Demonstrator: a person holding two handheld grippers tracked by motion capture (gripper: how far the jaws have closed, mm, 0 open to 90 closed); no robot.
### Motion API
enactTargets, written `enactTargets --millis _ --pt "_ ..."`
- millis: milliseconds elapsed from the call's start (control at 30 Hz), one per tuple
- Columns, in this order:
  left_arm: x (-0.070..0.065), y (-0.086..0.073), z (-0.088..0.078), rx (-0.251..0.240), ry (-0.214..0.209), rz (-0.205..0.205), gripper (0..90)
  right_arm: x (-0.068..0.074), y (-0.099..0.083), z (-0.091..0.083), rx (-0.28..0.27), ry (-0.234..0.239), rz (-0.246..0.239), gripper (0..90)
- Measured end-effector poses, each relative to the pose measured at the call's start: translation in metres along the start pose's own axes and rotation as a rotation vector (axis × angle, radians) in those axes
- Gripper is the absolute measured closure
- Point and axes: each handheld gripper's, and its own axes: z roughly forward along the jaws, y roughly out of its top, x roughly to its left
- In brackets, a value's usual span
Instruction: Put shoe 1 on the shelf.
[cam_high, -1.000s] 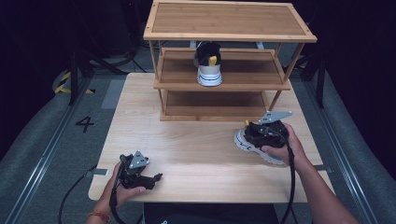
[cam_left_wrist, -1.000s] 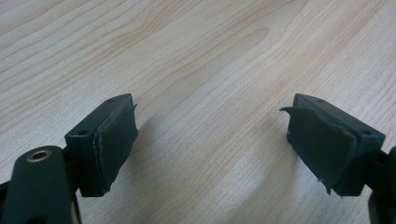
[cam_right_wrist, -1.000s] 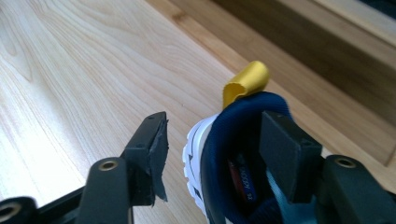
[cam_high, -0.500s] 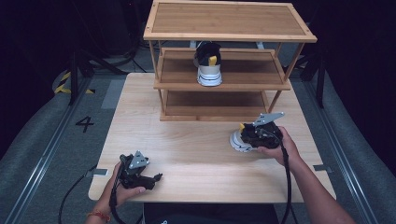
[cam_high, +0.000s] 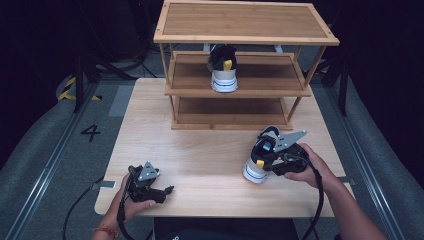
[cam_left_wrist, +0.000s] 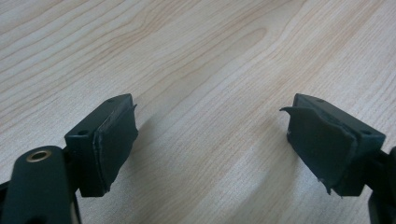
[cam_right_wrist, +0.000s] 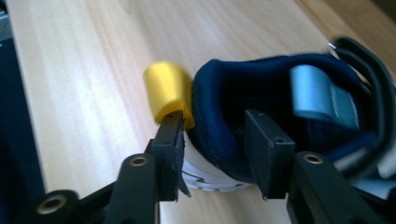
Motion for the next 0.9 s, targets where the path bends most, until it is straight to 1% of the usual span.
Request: enactTargets --millis 33,67,100,133,233,267,300,400,433,467,533,567,633,700,767,833,900 --pt "0.0 0.0 0.0 -0.001 0.001 0.001 16.3 0.002 0.001 -0.002 0.014 0.004 0.001 55.5" --pt "0.0 0.0 0.0 -0.001 0.001 0.001 16.3 0.002 0.001 -0.002 0.014 0.004 0.001 55.5" --pt "0.0 0.0 0.0 0.004 0.0 0.001 16.3 0.004 0.003 -0.005 0.037 0.008 0.007 48.8" --pt "0.0 0.0 0.0 0.001 0.002 0.001 16.3 0.005 0.005 -0.006 0.048 0.014 0.003 45.9" --pt "0.0 0.0 0.0 0.005 0.001 0.003 16.3 0.008 0.008 -0.005 0.071 0.017 -0.004 43.4" --pt "0.0 0.0 0.0 0.0 0.003 0.002 16.3 0.01 0.011 -0.002 0.083 0.017 -0.008 42.0" --pt "0.0 0.0 0.0 0.005 0.0 0.002 16.2 0.011 0.014 0.003 0.093 0.011 -0.002 40.4" --pt "0.0 0.0 0.0 0.004 0.001 0.003 16.3 0.011 0.018 0.011 0.104 0.035 0.019 38.8" --pt "0.0 0.0 0.0 0.004 0.001 0.003 16.3 0.011 0.021 0.015 0.11 0.042 0.035 37.7" --pt "0.0 0.0 0.0 0.0 0.003 0.002 16.3 0.011 0.021 0.015 0.11 0.042 0.035 37.7" --pt "0.0 0.0 0.0 0.001 0.003 0.002 16.2 0.012 0.024 0.022 0.126 0.046 0.059 36.6" --pt "0.0 0.0 0.0 0.001 0.003 0.002 16.1 0.013 0.027 0.028 0.131 0.061 0.086 33.8" --pt "0.0 0.0 0.0 0.0 0.003 0.002 16.1 0.015 0.028 0.034 0.143 0.072 0.094 34.4" --pt "0.0 0.0 0.0 0.001 0.003 0.002 16.1 0.017 0.03 0.041 0.156 0.064 0.089 36.6" --pt "0.0 0.0 0.0 0.0 0.002 0.001 16.1 0.017 0.03 0.046 0.155 0.066 0.099 37.5" --pt "0.0 0.0 0.0 0.001 0.003 0.002 16.1 0.015 0.029 0.049 0.155 0.062 0.114 45.9" --pt "0.0 0.0 0.0 0.0 0.003 0.003 16.1 0.014 0.028 0.049 0.156 0.065 0.115 54.0"
